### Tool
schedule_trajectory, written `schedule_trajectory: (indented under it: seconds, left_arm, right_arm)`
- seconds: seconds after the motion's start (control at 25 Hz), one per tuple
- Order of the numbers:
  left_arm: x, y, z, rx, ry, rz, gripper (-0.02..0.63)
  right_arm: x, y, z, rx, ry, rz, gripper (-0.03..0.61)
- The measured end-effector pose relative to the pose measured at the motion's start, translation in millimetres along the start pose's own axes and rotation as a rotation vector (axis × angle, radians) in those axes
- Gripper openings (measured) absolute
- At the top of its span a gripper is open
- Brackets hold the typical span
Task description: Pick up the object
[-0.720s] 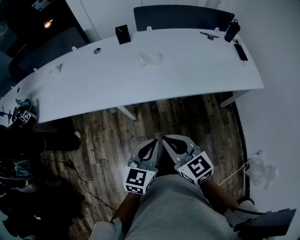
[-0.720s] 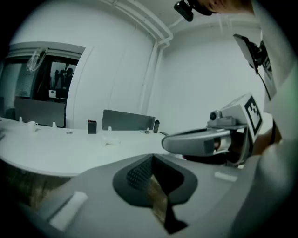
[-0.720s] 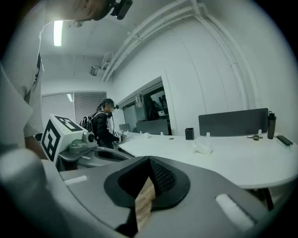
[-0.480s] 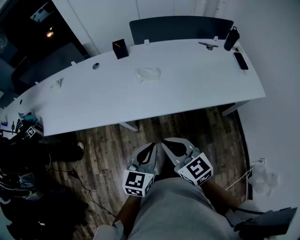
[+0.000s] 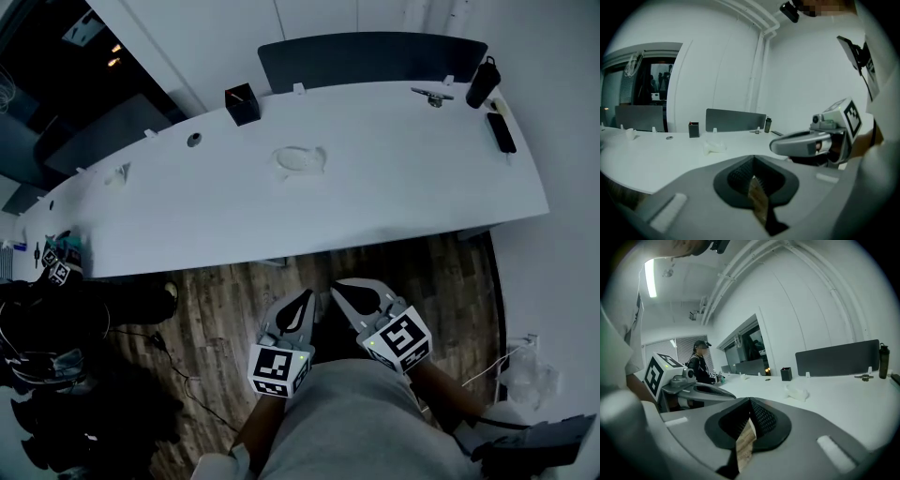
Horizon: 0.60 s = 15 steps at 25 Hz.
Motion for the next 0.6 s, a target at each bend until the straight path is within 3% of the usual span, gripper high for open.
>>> schedule_trajectory:
  seconds: [0.24,0.6]
  left_arm:
    - [1.1,25.5,-17.8,0.012,0.025,0.026,0.002]
    - [19.4,94.7,-93.0,-0.064,0.011,0.024,0.002]
  right_arm:
    - [3.7,-15.6,-26.3,0.006,0.022,-0.021,0.002]
    - [26.0,-65.2,-81.8,-0.072,0.094,-0.015,0.002]
Point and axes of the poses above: the fingertips, and each gripper's own axes: z backward along the fingers, y to its left, x out of its top, the point moved 10 cm from there along z, backward along the fingers, and after that the axes turned 3 degrees about -z, right-handed, at the moved point
